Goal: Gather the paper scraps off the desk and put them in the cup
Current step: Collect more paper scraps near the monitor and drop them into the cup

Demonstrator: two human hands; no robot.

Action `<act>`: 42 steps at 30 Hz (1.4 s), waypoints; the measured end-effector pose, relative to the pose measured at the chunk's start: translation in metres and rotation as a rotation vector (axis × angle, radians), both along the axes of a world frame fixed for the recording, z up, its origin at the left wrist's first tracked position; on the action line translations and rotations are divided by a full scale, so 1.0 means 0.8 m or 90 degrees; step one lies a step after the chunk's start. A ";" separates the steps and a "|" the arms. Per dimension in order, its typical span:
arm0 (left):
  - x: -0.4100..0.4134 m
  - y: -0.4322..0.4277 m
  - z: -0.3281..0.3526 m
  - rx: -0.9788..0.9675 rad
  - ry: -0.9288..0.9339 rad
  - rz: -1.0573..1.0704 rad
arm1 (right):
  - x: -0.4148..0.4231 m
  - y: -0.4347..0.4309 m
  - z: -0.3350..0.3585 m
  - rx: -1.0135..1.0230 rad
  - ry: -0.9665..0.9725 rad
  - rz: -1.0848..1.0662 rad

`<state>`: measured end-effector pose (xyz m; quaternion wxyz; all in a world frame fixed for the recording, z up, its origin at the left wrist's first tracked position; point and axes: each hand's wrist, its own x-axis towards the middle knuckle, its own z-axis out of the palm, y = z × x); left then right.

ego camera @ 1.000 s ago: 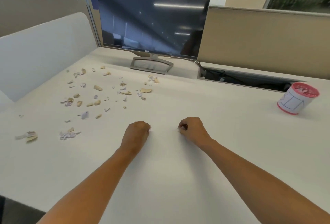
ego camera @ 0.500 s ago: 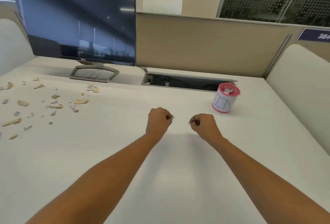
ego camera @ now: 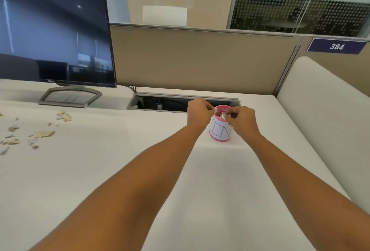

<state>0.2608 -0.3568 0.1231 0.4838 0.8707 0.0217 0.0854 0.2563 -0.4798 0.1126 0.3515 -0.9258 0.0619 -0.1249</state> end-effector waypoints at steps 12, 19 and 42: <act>0.049 -0.050 -0.009 0.064 0.086 -0.048 | 0.045 -0.022 -0.009 -0.036 -0.022 0.014; 0.043 -0.044 -0.006 0.014 0.047 -0.026 | 0.039 -0.019 -0.007 -0.002 -0.049 0.008; -0.169 0.296 -0.111 0.009 0.077 0.172 | -0.131 0.242 -0.069 0.116 0.033 0.139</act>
